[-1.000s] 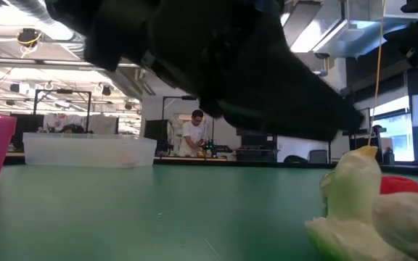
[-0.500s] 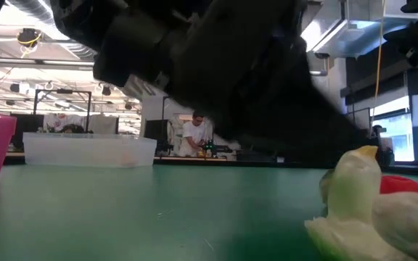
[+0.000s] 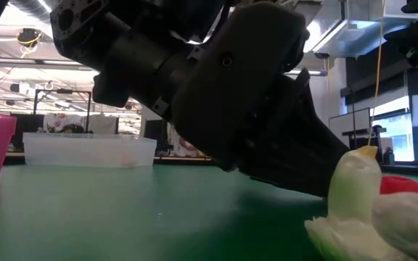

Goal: Sort produce into baskets
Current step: Put the green mushroom into the white bin

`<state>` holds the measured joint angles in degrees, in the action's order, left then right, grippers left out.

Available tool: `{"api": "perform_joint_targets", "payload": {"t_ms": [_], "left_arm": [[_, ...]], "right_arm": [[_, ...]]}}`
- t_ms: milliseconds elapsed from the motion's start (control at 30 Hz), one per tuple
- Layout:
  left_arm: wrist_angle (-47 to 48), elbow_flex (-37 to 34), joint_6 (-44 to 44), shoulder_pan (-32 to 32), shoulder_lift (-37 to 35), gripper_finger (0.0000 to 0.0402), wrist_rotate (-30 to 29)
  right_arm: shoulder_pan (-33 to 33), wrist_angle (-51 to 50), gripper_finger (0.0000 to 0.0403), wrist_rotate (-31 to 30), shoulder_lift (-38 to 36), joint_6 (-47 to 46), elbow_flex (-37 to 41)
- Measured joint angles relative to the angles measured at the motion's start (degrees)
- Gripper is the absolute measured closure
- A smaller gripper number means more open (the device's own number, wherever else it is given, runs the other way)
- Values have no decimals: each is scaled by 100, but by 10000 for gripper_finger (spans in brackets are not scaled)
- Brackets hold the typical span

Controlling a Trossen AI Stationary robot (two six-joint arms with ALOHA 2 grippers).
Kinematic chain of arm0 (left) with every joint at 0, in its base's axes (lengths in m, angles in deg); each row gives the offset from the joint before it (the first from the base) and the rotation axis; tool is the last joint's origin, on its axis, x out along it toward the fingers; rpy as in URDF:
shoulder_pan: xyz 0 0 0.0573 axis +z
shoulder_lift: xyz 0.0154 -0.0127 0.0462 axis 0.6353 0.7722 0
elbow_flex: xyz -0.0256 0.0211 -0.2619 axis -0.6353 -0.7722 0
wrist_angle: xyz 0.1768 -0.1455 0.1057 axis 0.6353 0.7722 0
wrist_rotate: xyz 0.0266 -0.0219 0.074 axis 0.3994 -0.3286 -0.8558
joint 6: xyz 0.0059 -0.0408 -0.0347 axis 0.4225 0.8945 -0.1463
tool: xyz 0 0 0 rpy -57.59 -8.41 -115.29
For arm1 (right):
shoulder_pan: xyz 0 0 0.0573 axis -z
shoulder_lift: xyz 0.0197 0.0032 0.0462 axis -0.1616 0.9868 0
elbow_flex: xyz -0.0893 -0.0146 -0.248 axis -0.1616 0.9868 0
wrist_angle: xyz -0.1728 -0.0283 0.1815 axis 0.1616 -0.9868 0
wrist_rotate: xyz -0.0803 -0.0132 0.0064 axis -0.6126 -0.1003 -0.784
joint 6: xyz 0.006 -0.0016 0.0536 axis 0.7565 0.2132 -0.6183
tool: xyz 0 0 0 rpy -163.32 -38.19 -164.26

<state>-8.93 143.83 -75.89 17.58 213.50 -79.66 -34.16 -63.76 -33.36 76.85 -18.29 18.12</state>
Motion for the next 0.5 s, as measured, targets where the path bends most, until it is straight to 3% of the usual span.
{"api": "perform_joint_targets", "payload": {"t_ms": [500], "left_arm": [[225, -15, 227, 57, -131, 246, -19]], "right_arm": [[-1, -2, 182, 2, 0, -15, 0]]}}
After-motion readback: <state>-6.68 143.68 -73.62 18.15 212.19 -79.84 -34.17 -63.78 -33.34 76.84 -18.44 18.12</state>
